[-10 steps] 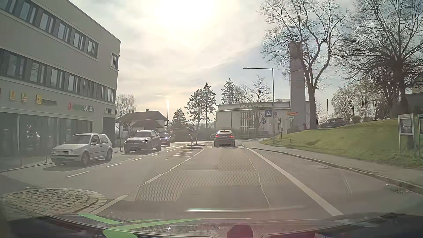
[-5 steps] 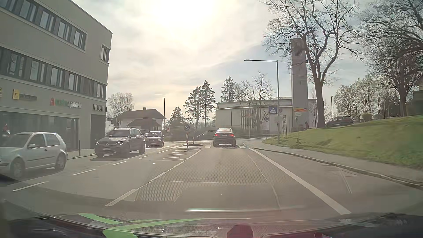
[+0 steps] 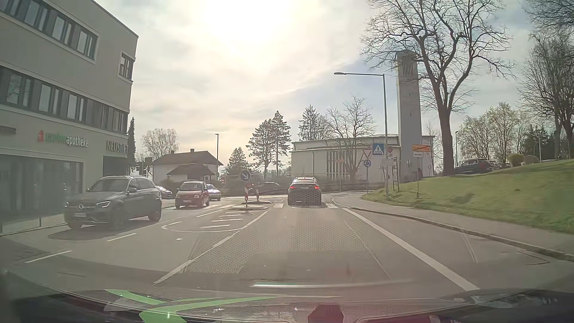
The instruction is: Follow the waypoints while adhering to traffic rules and regulations
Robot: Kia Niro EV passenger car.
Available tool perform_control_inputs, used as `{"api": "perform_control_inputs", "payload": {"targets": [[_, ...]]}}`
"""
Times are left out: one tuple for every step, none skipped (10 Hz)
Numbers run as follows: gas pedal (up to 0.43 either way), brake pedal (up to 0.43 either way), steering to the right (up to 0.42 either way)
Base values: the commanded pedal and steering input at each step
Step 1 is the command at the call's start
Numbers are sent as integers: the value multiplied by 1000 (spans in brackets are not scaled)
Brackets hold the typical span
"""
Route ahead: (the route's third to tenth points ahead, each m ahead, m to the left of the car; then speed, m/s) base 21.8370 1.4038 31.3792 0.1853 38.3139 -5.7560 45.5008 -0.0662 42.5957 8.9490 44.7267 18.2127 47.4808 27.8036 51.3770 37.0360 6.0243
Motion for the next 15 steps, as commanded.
{"api": "perform_control_inputs", "payload": {"targets": [[110,0,4],[110,0,4],[98,0,3],[0,0,4],[0,0,4],[0,0,4],[0,0,4],[0,43,4],[0,152,4],[0,183,4],[0,213,4],[0,213,4],[0,183,3],[0,152,1],[0,134,1]]}}
